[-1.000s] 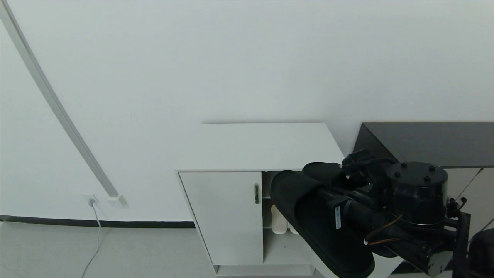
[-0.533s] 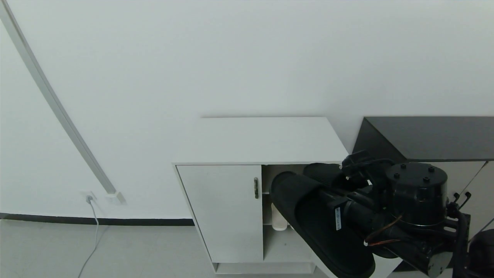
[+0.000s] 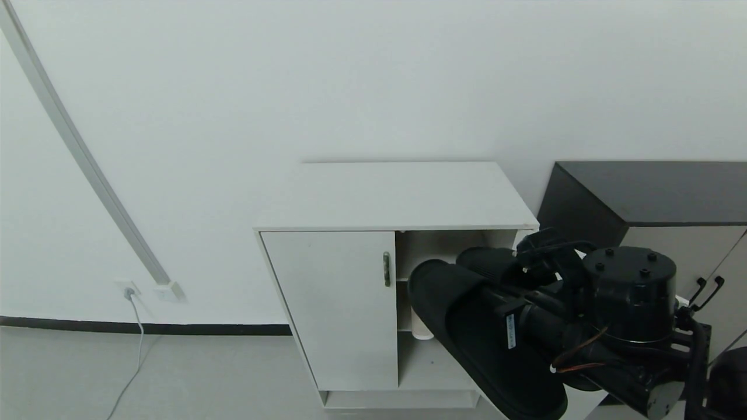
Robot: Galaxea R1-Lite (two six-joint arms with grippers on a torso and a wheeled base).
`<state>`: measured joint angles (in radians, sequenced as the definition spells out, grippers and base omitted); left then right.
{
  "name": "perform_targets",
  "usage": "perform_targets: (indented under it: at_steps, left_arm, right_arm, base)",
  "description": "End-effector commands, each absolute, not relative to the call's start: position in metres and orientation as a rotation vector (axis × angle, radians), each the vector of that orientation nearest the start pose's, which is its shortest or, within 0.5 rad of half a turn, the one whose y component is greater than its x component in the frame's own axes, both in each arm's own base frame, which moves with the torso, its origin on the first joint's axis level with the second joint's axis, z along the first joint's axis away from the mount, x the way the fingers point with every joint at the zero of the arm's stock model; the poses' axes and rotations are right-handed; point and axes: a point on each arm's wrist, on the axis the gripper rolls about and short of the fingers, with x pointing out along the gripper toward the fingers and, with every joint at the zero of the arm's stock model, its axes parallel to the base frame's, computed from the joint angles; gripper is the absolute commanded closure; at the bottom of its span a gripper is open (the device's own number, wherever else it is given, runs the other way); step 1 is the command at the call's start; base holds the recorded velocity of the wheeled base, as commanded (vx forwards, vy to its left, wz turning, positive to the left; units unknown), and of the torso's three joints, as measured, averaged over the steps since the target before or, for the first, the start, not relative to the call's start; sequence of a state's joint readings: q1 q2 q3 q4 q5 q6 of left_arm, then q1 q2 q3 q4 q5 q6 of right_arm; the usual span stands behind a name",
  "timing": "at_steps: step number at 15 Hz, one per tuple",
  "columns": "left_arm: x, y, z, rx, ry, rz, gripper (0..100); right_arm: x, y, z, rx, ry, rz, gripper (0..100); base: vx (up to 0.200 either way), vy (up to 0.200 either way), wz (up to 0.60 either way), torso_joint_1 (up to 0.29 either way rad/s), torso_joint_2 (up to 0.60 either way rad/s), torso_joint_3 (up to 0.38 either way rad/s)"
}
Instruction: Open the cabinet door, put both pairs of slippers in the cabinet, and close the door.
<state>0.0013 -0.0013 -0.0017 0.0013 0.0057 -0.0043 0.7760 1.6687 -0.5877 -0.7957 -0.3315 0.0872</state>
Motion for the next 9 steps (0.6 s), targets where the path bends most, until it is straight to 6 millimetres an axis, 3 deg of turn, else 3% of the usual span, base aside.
perform_targets:
  at_steps: [1, 9]
  left_arm:
    - [-0.0229, 0.0001, 0.0759, -0.005, -0.002, 0.008, 100]
    - [-0.0229, 0.0001, 0.0757, -0.005, 0.0, 0.009, 100]
  right_arm:
    - [0.2011, 0.1878, 0.1502, -0.068, 0.267, 0.432, 100]
    - [0.1989, 0.1886, 0.1491, -0.072, 0.271, 0.44, 100]
  base:
    - [0.0, 0.0, 0.0, -0.222, 0.52, 0.29]
    - [0.0, 0.0, 0.0, -0.226, 0.54, 0.318]
